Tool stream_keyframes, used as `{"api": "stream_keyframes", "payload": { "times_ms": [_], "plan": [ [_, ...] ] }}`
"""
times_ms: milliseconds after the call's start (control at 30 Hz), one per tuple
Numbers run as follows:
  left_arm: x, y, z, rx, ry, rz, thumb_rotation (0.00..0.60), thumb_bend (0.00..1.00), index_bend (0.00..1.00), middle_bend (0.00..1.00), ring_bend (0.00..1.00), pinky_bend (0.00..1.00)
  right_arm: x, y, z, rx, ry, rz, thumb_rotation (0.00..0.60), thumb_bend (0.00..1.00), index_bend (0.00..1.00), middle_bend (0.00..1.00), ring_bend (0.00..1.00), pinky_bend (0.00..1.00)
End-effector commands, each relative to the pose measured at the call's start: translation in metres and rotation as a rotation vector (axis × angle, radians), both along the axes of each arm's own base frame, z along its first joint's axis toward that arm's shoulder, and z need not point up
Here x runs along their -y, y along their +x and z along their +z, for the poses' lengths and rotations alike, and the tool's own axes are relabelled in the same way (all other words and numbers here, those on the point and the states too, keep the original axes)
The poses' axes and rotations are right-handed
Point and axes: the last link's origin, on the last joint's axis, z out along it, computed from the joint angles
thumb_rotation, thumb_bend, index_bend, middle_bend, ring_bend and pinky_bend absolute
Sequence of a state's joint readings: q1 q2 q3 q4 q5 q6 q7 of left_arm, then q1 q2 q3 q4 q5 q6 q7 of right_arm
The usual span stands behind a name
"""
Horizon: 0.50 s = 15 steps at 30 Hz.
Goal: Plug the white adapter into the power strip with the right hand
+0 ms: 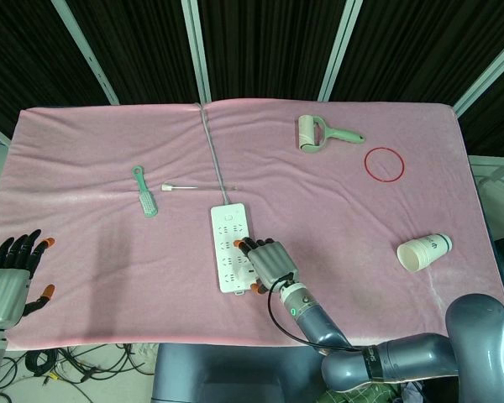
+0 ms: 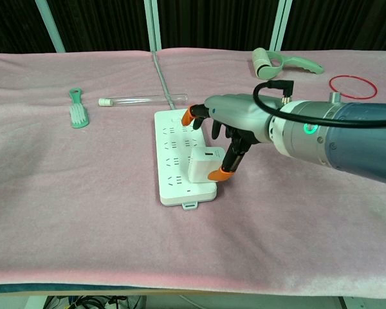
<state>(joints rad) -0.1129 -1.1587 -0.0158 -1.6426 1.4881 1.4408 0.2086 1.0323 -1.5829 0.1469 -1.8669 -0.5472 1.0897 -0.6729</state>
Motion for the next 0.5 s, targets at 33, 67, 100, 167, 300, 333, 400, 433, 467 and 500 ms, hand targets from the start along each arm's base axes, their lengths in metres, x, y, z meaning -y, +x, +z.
{"api": "stream_keyframes", "payload": {
  "times_ms": [33,67,100,167,300,333,400,433,467,500],
  "plan": [
    [0.000,0.000,0.000,-0.002,-0.001,0.002,0.600,0.30,0.12,0.00,0.00,0.00,0.000,-0.003,0.009,0.016,-0.010,-0.006,0.600,0.13,0.15,0.15,0.26,0.26],
    [0.000,0.000,0.000,-0.003,-0.001,0.002,0.600,0.30,0.12,0.00,0.00,0.00,0.000,-0.004,0.012,0.018,-0.011,-0.006,0.600,0.13,0.15,0.15,0.26,0.26],
    [0.000,0.000,0.000,-0.003,-0.001,0.003,0.600,0.30,0.12,0.00,0.00,0.00,0.000,-0.005,0.014,0.023,-0.012,-0.006,0.600,0.13,0.15,0.15,0.26,0.26],
    [0.000,0.000,0.000,-0.004,0.000,0.004,0.600,0.30,0.12,0.00,0.00,0.00,0.001,-0.006,0.020,0.034,-0.016,-0.006,0.600,0.13,0.17,0.19,0.28,0.27],
    [0.000,0.000,0.000,-0.003,0.001,0.008,0.600,0.30,0.12,0.00,0.00,0.00,0.002,-0.007,0.034,0.066,-0.045,0.001,0.600,0.22,0.34,0.35,0.41,0.36],
    [0.000,0.000,0.000,-0.003,0.000,0.009,0.600,0.30,0.12,0.00,0.00,0.00,0.001,-0.008,0.037,0.072,-0.052,0.005,0.600,0.25,0.37,0.39,0.45,0.40],
    [0.000,0.000,0.000,-0.003,-0.001,0.010,0.600,0.30,0.12,0.00,0.00,0.00,0.001,-0.008,0.043,0.084,-0.069,0.013,0.600,0.33,0.47,0.50,0.58,0.54],
    [0.000,0.000,0.000,-0.003,-0.001,0.010,0.600,0.30,0.12,0.00,0.00,0.00,0.001,-0.009,0.045,0.087,-0.075,0.017,0.600,0.37,0.52,0.56,0.65,0.61],
    [0.000,0.000,0.000,-0.002,0.000,0.010,0.600,0.30,0.12,0.00,0.00,0.00,0.001,-0.009,0.048,0.091,-0.081,0.019,0.600,0.39,0.57,0.62,0.70,0.66],
    [0.000,0.000,0.000,-0.001,0.000,0.010,0.600,0.30,0.12,0.00,0.00,0.00,0.000,-0.010,0.050,0.095,-0.085,0.017,0.600,0.40,0.60,0.65,0.73,0.69]
  ]
}}
